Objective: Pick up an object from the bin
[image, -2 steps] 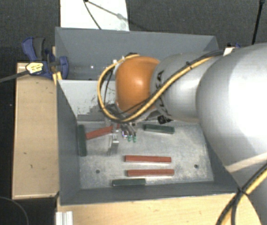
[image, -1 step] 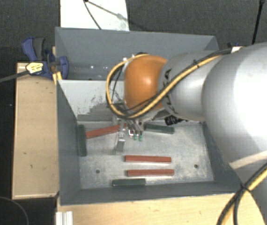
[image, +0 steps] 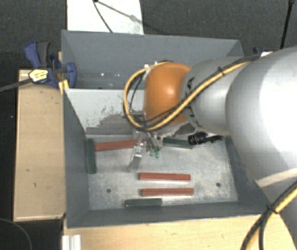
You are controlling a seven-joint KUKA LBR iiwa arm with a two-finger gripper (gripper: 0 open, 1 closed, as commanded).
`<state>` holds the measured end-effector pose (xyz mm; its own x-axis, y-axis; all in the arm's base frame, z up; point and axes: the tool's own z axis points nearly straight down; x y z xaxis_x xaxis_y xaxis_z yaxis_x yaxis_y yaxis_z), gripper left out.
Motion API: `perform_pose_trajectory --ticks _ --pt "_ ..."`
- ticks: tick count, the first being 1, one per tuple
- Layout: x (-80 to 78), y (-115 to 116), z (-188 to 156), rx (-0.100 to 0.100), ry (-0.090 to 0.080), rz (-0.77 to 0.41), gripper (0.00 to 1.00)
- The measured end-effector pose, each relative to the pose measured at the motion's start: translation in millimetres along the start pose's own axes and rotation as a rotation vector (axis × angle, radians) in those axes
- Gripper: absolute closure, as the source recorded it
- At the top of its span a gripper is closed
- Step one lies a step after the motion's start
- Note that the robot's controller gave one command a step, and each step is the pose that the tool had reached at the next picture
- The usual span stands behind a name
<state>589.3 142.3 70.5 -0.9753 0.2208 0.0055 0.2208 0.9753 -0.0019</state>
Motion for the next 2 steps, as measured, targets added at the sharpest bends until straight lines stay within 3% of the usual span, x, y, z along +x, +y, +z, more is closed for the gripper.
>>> perform_pose_trajectory --ticks 1,2 --pt "0.0 0.3 -0.1 -0.001 0.000 0.004 1.00" --pt "3.1 1.4 -157.5 -0.008 -0.015 0.015 1.00"
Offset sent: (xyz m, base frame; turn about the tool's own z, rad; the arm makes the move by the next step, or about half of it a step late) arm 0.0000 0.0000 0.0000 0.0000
